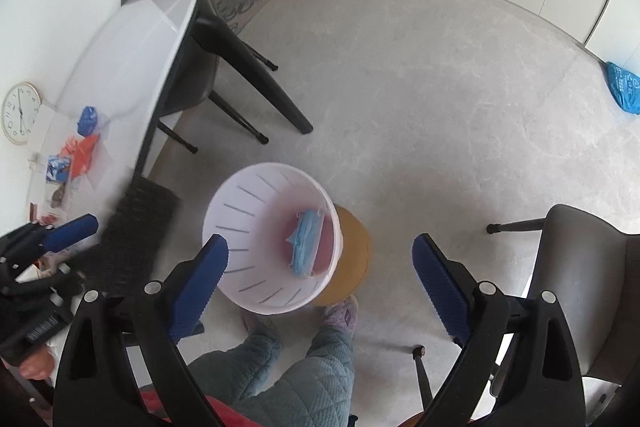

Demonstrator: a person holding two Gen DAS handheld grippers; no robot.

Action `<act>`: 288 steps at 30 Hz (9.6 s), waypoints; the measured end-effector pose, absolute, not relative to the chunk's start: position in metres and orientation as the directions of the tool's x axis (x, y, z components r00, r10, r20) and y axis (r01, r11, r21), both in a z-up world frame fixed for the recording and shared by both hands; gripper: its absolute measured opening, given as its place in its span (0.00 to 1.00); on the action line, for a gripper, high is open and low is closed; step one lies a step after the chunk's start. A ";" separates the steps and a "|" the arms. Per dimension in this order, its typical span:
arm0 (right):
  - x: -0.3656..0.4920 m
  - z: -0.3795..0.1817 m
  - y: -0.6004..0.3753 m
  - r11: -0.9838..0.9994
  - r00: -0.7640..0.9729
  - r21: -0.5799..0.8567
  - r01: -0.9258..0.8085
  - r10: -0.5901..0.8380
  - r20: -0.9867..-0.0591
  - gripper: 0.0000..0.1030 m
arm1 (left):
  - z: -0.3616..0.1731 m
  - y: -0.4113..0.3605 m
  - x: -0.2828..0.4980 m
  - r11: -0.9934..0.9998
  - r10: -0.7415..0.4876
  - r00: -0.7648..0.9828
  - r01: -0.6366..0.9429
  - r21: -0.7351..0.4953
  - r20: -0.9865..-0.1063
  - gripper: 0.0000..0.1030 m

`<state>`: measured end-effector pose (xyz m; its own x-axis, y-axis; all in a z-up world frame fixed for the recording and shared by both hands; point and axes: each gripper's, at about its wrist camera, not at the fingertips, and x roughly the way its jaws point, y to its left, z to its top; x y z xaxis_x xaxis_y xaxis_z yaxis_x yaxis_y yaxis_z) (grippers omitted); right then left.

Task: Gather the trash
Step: 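Carry mask and mesh sleeve to the white bin and release both, then grasp the crumpled newspaper with the right tool while the left tool grasps the snack wrapper, then carry newspaper and wrapper over the bin and open both tools, then grasp the red-and-brown cardboard scrap with the left tool while the right tool grasps red paper, then drop the red paper and cardboard scrap into the white bin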

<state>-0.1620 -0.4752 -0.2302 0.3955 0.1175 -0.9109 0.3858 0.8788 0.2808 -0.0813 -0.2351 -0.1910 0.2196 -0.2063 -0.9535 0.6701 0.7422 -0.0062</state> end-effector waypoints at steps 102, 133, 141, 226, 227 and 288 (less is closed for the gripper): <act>-0.097 -0.168 -0.180 0.901 0.327 0.409 0.145 0.347 -0.879 0.44 | -0.211 0.113 -0.047 0.105 -0.214 0.070 0.993 0.048 -0.974 0.64; -0.077 -0.304 -0.342 0.932 0.183 0.285 0.224 0.248 -0.952 0.59 | -0.064 0.026 -0.049 0.823 -0.396 0.352 0.546 -0.157 -0.848 0.48; -0.080 -0.302 -0.388 0.901 0.211 0.313 0.300 0.257 -0.943 0.84 | -0.064 -0.076 -0.067 0.756 -0.417 0.312 0.640 -0.136 -0.854 0.48; -0.044 -0.098 -0.068 0.918 0.319 0.287 -0.273 0.368 -0.874 0.98 | -0.195 0.274 0.021 0.984 0.059 0.350 -0.177 -0.004 -0.935 0.93; -0.043 -0.099 -0.065 0.918 0.315 0.285 -0.274 0.366 -0.876 0.98 | -0.200 0.277 0.025 0.984 0.052 0.341 -0.180 -0.011 -0.939 0.92; -0.071 -0.143 -0.318 0.940 0.426 0.331 0.082 0.267 -0.865 0.29 | -0.065 0.048 -0.019 0.944 -0.276 0.470 0.297 -0.144 -0.838 0.42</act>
